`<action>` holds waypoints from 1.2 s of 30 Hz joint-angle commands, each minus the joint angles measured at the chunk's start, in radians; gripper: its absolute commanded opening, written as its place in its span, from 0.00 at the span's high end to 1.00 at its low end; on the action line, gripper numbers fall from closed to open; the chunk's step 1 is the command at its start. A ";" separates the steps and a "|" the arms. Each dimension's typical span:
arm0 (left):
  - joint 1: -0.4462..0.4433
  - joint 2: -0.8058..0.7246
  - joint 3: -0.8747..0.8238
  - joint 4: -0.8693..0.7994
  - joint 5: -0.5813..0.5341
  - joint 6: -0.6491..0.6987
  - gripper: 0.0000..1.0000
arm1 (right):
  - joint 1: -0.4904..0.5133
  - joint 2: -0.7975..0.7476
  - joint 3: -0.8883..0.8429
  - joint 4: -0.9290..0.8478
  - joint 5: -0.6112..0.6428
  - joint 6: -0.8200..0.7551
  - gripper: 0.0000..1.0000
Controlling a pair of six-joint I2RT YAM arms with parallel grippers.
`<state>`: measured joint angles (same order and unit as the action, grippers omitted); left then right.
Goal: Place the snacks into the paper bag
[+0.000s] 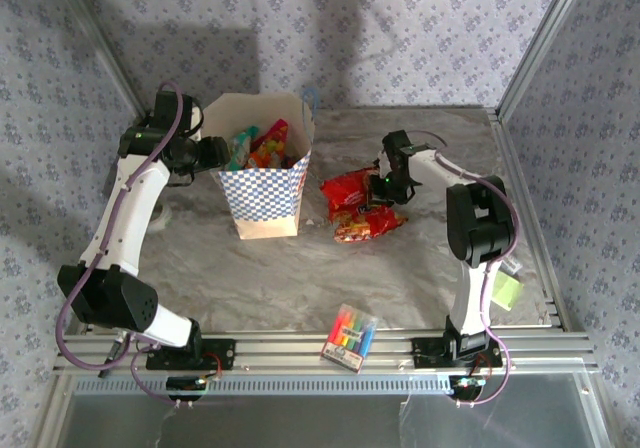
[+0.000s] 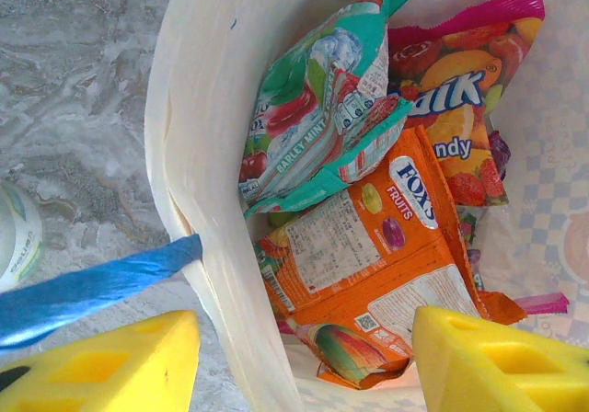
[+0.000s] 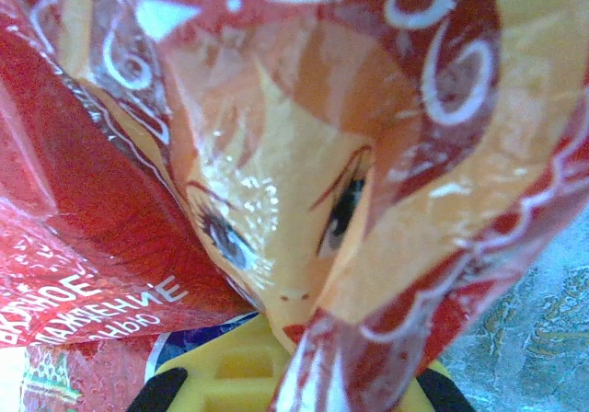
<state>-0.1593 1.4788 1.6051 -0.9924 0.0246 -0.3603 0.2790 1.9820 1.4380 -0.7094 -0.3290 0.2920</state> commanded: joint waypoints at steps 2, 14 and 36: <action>-0.008 -0.035 0.013 -0.007 -0.008 -0.001 0.37 | -0.011 -0.059 -0.001 -0.063 0.054 0.022 1.00; -0.008 -0.046 0.025 0.001 0.002 0.021 0.37 | 0.052 -0.207 0.056 -0.119 0.149 0.026 1.00; -0.007 -0.049 0.096 0.012 0.000 0.068 0.37 | 0.124 -0.410 0.185 -0.205 0.260 0.021 1.00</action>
<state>-0.1593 1.4597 1.6619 -0.9916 0.0250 -0.3145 0.3901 1.6455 1.5448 -0.9131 -0.0879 0.3210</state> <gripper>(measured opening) 0.631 0.058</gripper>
